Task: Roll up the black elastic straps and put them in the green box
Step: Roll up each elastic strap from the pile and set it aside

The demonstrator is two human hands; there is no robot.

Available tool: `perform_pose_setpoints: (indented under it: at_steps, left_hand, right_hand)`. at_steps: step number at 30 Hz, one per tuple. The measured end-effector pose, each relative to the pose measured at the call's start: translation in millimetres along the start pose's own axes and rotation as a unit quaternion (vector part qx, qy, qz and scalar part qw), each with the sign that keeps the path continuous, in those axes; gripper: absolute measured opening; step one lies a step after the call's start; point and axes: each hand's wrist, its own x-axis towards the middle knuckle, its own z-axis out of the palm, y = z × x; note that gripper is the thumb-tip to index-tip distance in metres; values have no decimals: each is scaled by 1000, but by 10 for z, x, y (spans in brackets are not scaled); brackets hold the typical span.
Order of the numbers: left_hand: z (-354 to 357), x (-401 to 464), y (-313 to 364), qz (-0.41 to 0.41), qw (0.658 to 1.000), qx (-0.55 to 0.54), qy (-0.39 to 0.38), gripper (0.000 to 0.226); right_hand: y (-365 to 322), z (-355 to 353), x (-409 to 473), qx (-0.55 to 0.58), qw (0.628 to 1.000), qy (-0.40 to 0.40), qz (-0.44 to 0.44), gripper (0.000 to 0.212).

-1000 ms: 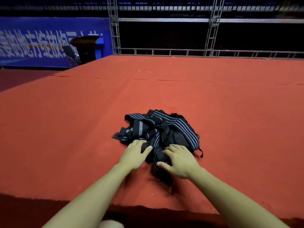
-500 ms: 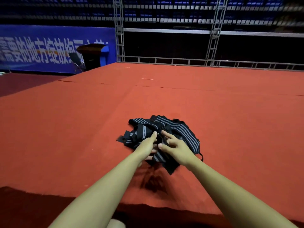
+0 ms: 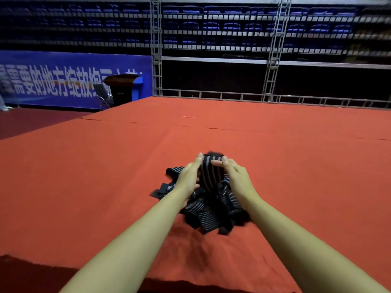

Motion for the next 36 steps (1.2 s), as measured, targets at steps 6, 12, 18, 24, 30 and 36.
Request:
perform_pose_setpoints:
  at_steps: [6,12,18,24,30,36]
  left_hand:
    - [-67,100,209,102,993,47,35,28]
    - [-49,155,572,189,978,69,60,15]
    - [76,88,654,266,948,95,149,27]
    - [230,1,925,272,962,-21,10,61]
    - [296,-15,1098,256,965,34,37,28]
    - [189,-57,1041,160,984,-71,39,18]
  right_hand:
    - [-110,-24,60,47,999,12,-21,35]
    - [-377,-61,190,52,995,35,-79,17]
    - [-837,-113,454,34,988,71,-130,41]
    - [-1083,-40,414,104,985,26,-137,43]
    - [-1115,55,323,74,985,-37,-149,48]
    - [-879,-7,343,-63,986,-6,-152,39]
